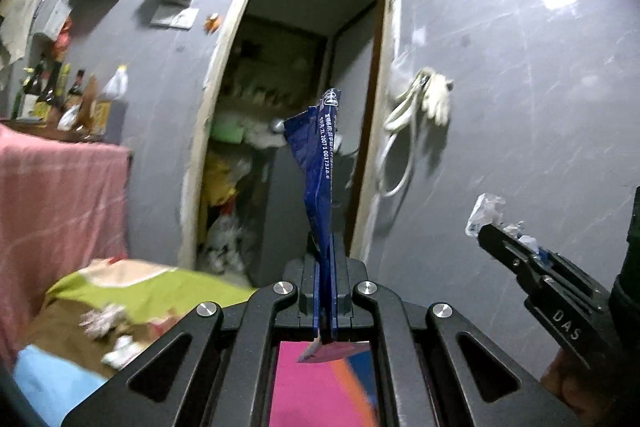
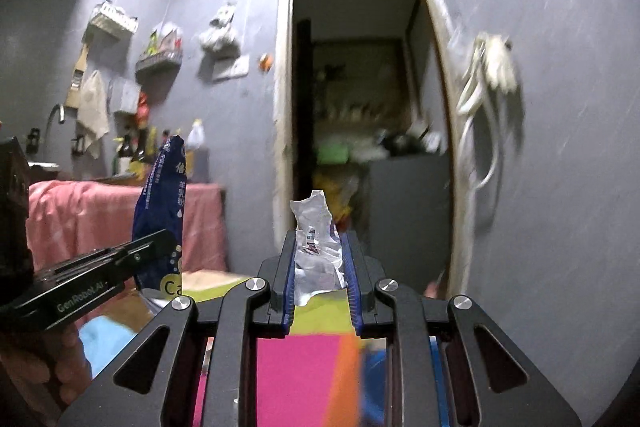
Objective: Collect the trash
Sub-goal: 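Carry both items over the blue basin and open both tools to drop them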
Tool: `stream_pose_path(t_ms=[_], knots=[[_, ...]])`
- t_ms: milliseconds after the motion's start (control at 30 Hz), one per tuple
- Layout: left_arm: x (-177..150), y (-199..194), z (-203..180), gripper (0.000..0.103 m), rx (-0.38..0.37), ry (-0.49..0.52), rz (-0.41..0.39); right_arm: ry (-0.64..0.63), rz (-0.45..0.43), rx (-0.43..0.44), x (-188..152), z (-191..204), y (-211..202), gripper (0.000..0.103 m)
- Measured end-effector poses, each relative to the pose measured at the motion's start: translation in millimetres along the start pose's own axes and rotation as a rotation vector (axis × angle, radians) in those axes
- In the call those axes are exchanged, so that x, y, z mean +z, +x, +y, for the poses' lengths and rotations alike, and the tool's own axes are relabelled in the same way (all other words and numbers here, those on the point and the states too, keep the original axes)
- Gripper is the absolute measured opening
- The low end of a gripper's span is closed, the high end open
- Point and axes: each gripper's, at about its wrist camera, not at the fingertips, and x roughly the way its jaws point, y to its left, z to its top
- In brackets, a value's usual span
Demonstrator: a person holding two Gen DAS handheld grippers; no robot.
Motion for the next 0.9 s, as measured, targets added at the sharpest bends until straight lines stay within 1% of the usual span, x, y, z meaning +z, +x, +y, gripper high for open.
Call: stream_pose_path(t_ms=[67, 167, 300, 467, 600, 733, 800, 900], knots=[[2.1, 10.3, -10.6, 0.002, -0.018, 0.003, -0.028, -0.022, -0.037, -0.033, 4.3, -11.1, -2.6, 0.019], [2.6, 27.4, -29.5, 0.002, -0.038, 0.017, -0.045, -0.042, -0.076, -0.078, 7.1, -31.3, -4.5, 0.019], [-6.5, 56.3, -49.5, 0.002, -0.057, 0.026, -0.027, -0.056, -0.083, -0.127, -2.6, -58.6, -1.0, 0.019], [-31.0, 103.8, -62.6, 0.002, -0.054, -0.012, 0.086, -0.008, -0.017, -0.161, -31.0, -95.5, 17.1, 0.019], [-57.8, 141.3, -64.7, 0.002, -0.045, -0.011, 0.194, 0.012, 0.054, -0.177, -63.8, -115.9, 33.8, 0.019], [-89.3, 175.7, -61.6, 0.002, -0.041, -0.029, 0.334, 0.047, 0.128, -0.181, -94.5, -130.8, 49.5, 0.019], [-105.0, 187.5, -58.1, 0.002, -0.028, -0.054, 0.399, 0.070, 0.163, -0.178, -109.0, -139.6, 55.1, 0.020], [-121.9, 197.7, -58.8, 0.002, -0.021, -0.061, 0.468, 0.102, 0.221, -0.172, -123.9, -148.6, 65.1, 0.020]])
